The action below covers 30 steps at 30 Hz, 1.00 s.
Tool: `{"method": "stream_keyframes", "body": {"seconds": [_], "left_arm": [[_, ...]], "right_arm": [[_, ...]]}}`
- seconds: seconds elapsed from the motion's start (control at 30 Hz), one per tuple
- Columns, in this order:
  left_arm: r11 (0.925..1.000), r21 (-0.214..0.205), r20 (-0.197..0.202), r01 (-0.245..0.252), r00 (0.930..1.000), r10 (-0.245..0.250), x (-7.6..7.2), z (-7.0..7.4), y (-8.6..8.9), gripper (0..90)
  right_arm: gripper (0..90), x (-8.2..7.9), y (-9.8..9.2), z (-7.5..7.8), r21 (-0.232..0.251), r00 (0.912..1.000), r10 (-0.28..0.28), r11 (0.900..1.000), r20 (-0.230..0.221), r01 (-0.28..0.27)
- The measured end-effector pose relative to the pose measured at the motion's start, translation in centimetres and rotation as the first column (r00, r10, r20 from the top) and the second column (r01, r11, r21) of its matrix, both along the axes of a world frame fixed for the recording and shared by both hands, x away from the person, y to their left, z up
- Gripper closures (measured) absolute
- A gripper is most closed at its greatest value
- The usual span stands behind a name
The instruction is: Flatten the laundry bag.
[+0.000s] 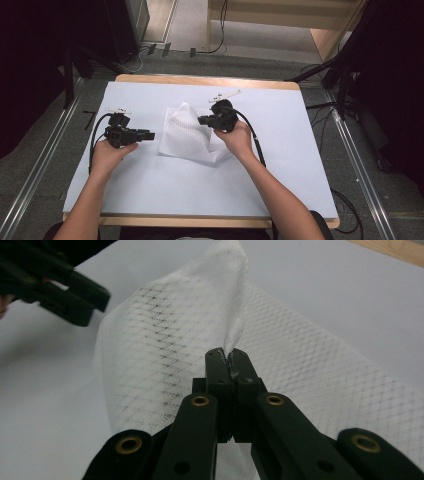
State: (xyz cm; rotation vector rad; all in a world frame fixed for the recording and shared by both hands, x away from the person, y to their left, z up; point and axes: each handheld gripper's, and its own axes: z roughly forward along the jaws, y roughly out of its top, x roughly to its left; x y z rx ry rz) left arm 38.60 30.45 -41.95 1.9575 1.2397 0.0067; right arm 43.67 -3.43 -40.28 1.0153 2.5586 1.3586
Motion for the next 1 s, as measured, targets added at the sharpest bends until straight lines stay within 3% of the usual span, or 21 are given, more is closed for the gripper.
{"method": "stream_keyframes", "body": {"seconds": [0.07, 0.1, 0.23, 0.7, 1.0], "left_arm": [[1.0, 0.0, 0.001, 0.0, 1.0, 0.0, 0.1, 0.1, 0.1, 60.9], [1.0, -0.003, 0.001, -0.001, 1.0, 0.001, 0.1, 0.1, 0.1, 60.9], [1.0, 0.002, -0.006, 0.006, 1.0, -0.006, 0.3, 0.0, 0.0, 59.7], [0.9994, 0.027, -0.012, 0.022, 0.9997, -0.021, 1.3, -0.5, -1.2, 54.6], [0.9989, 0.032, -0.008, 0.034, 0.9994, -0.034, 2.1, -0.8, -1.8, 52.5]], "right_arm": [[90.0, -1.7, -0.3, 0.5, 0.012, 0.9997, 0.026, 0.9996, 0.005, -0.026], [90.0, -1.7, -0.3, 0.5, 0.012, 0.9997, 0.026, 0.9996, 0.005, -0.026], [90.0, -4.3, -0.8, 0.8, 0.02, 0.9982, 0.056, 0.9982, 0.023, -0.056], [90.0, -9.8, -1.8, 0.4, 0.031, 0.9913, 0.129, 0.9911, 0.025, -0.13], [79.3, -13.0, -2.5, 1.3, 0.05, 0.9834, 0.178, 0.9825, 0.037, -0.179]]}}
